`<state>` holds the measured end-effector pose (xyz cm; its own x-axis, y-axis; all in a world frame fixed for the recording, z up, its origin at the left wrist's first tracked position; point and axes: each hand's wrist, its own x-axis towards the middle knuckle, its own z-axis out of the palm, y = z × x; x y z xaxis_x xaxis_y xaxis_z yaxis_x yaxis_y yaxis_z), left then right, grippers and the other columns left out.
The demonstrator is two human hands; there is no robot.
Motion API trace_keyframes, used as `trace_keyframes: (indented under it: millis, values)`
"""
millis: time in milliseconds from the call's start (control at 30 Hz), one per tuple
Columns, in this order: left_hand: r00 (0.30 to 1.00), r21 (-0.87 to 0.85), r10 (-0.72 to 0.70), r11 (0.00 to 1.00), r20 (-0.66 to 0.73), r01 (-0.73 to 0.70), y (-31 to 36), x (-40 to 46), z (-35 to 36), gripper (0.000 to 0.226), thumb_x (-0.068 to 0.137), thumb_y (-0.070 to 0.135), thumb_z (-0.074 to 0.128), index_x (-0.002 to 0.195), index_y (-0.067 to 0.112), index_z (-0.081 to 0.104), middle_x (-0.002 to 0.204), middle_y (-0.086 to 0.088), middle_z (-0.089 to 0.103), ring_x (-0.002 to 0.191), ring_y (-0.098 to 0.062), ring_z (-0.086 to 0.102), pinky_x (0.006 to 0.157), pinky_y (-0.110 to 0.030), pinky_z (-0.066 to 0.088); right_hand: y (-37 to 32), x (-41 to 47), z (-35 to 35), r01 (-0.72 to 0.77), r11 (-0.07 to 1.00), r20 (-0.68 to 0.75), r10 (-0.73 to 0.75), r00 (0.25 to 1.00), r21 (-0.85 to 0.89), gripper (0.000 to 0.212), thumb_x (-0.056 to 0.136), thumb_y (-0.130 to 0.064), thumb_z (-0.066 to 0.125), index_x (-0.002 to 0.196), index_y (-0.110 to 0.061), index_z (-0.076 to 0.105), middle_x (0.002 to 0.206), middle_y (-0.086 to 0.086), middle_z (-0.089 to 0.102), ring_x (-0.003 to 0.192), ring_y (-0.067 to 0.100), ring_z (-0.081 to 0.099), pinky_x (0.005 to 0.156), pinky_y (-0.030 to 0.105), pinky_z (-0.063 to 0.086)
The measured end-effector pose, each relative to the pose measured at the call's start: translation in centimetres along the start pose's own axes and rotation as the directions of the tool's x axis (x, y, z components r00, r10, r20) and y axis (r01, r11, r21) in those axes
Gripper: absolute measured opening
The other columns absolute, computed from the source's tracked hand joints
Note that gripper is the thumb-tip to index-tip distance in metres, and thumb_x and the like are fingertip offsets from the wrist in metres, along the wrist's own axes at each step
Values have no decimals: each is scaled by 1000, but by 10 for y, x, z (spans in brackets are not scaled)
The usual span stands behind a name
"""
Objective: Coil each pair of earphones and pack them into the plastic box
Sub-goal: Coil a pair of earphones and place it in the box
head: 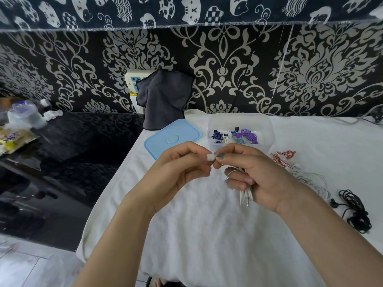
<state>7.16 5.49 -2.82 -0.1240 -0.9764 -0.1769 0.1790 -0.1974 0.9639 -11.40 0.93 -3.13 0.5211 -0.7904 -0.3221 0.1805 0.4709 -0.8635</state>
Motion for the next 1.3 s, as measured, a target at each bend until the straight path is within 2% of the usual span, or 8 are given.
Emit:
trace_keyframes:
  millis: [200, 433, 633, 767, 900, 1000, 1167, 1300]
  values:
    - [995, 46, 75, 996, -65, -72, -2, 0, 6, 12, 84, 20, 67, 86, 10, 71, 92, -12, 72, 81, -17, 64, 80, -26, 56, 2, 0, 1, -21, 996, -14, 23, 1000, 87, 9, 90, -3, 62, 83, -8, 66, 73, 7, 68, 35, 5, 22, 36, 17, 26]
    - [998, -104, -32, 994, -47, 27, 0, 2, 10, 7, 88, 13, 62, 86, 8, 67, 83, -6, 69, 75, -13, 61, 75, -22, 57, 9, 0, 7, -106, 947, 11, 108, 994, 304, 1, 79, -9, 67, 79, -8, 66, 72, 3, 67, 33, 4, 22, 35, 14, 25]
    - [973, 167, 173, 975, -152, -147, -1, -3, 13, 8, 97, 12, 66, 93, 5, 67, 86, -8, 70, 77, -16, 63, 76, -20, 52, 11, 3, 8, -180, 874, 15, 195, 981, 451, 7, 75, -11, 69, 69, -12, 71, 74, 3, 69, 30, 4, 22, 67, 19, 13]
    - [946, 328, 260, 926, -194, -187, 4, -10, 21, 8, 98, 9, 61, 93, 9, 67, 81, -7, 73, 75, -7, 68, 63, -6, 46, 11, 3, 8, -193, 864, 36, 199, 979, 466, 13, 79, -10, 67, 67, -12, 74, 78, 5, 69, 29, 5, 23, 49, 15, 15]
    - [930, 356, 310, 906, -197, -227, 5, -12, 23, 10, 99, 8, 60, 95, 11, 67, 80, -7, 73, 76, -4, 70, 63, -6, 46, 9, 2, 7, -204, 857, 40, 211, 977, 472, 11, 81, -11, 67, 72, -12, 74, 77, 3, 70, 29, 5, 23, 67, 18, 14]
    - [918, 352, 368, 887, -145, -299, 4, -13, 24, 12, 97, 1, 62, 95, 12, 65, 83, 2, 74, 79, -8, 72, 70, -13, 49, 9, 1, 6, -201, 856, 53, 200, 978, 476, 9, 83, -10, 66, 80, -12, 74, 81, 4, 70, 31, 5, 23, 53, 15, 16]
    - [854, 510, 514, 757, -80, -408, -4, -9, 23, 12, 94, 2, 69, 94, 13, 65, 88, -5, 74, 85, -24, 75, 85, -32, 57, 5, -2, 8, -195, 871, 56, 191, 980, 451, 12, 77, -10, 68, 70, -14, 76, 77, 4, 72, 31, 4, 21, 77, 24, 6]
    - [816, 570, 575, 689, -55, -447, -5, -9, 23, 14, 92, -1, 69, 94, 13, 66, 89, -5, 72, 86, -22, 75, 85, -31, 58, 4, -3, 9, -196, 882, 77, 180, 981, 429, 14, 76, -10, 67, 68, -13, 78, 77, 4, 72, 31, 6, 21, 57, 18, 13]
